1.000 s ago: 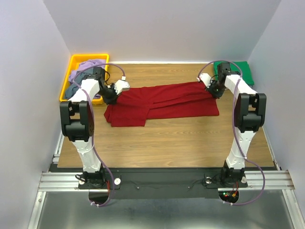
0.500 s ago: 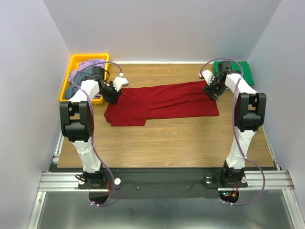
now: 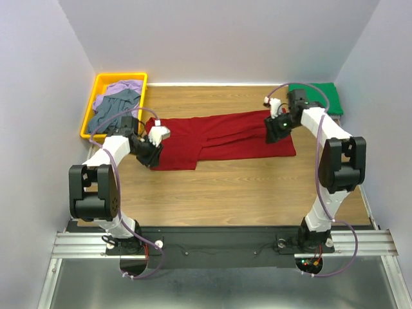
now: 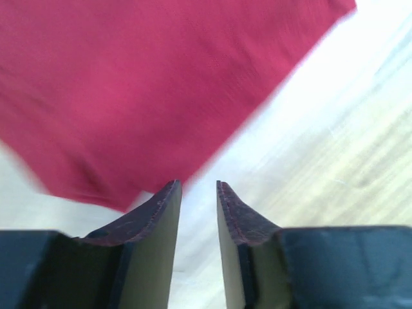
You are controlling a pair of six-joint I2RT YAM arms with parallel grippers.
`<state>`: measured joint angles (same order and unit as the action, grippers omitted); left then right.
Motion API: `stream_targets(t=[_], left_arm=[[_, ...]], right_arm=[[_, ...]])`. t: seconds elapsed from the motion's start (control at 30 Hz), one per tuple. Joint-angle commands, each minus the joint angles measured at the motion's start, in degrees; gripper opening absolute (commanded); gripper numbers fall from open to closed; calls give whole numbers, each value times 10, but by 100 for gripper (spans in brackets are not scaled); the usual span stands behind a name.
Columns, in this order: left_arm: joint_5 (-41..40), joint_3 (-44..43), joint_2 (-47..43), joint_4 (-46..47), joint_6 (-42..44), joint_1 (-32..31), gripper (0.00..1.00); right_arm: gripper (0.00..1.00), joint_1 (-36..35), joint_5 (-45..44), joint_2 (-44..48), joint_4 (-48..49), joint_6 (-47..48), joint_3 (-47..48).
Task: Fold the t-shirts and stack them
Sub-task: Fold the tshirt
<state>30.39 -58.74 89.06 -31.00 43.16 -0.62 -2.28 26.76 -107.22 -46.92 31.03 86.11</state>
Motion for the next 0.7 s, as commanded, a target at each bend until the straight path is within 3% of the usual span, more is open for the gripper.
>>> stream_targets(t=[0.0, 0.13, 0.23, 0.43, 0.53, 0.67], left_arm=[[-1, 41, -29, 9, -76, 2, 39], [19, 20, 7, -17, -88, 51, 40], [41, 9, 41, -48, -78, 69, 40], [31, 5, 61, -37, -85, 83, 41], [36, 0, 68, -33, -82, 89, 44], [67, -15, 86, -48, -69, 90, 47]], right_arm=[[49, -69, 152, 54, 80, -211, -48], [55, -181, 143, 83, 293, -366, -143], [59, -257, 101, 67, 397, -454, -166], [61, -348, 24, 5, 507, -555, -183], [67, -362, -8, -25, 538, -572, -183], [68, -366, -16, -66, 562, -598, -179]])
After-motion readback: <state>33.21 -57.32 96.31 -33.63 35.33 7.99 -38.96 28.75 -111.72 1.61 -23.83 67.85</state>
